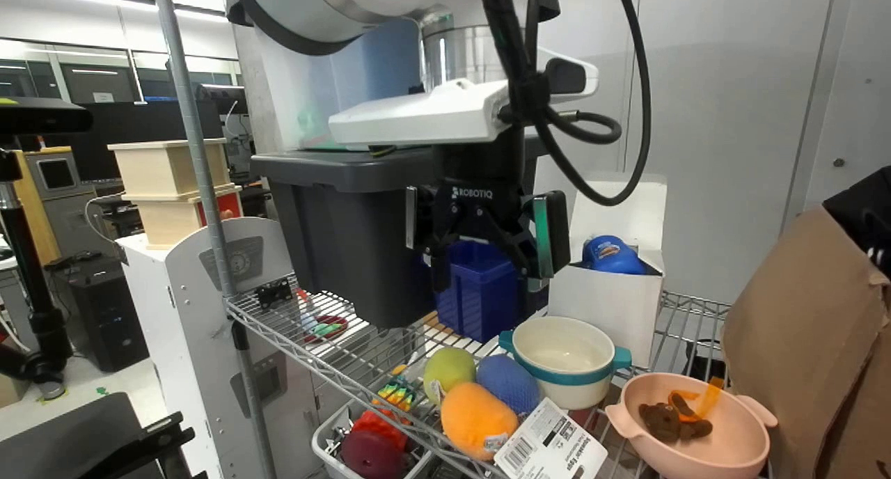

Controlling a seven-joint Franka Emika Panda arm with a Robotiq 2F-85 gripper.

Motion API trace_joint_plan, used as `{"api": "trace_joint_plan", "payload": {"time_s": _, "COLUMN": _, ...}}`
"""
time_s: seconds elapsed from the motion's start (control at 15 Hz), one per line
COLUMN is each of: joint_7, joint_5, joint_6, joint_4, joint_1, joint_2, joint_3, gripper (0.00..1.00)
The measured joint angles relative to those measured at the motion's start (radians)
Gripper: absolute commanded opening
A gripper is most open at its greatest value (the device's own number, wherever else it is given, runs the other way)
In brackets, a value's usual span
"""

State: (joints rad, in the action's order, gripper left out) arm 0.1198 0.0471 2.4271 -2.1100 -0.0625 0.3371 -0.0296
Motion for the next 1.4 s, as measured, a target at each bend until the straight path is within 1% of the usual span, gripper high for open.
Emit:
{"api": "trace_joint_plan", "payload": {"time_s": 0.27, "joint_7": -0.076, "joint_5": 0.000, "joint_6": 0.001, "joint_4": 0.052, "joint_1": 0.018, "joint_2": 0.075, "joint_3": 0.002, "gripper": 1.00}}
{"api": "trace_joint_plan", "payload": {"time_s": 0.53, "joint_7": -0.118, "joint_5": 0.000, "joint_6": 0.002, "joint_4": 0.104, "joint_1": 0.030, "joint_2": 0.142, "joint_3": 0.003, "gripper": 1.00}}
{"api": "trace_joint_plan", "payload": {"time_s": 1.4, "joint_7": -0.157, "joint_5": 0.000, "joint_6": 0.030, "joint_4": 0.196, "joint_1": 0.034, "joint_2": 0.300, "joint_3": 0.001, "gripper": 1.00}}
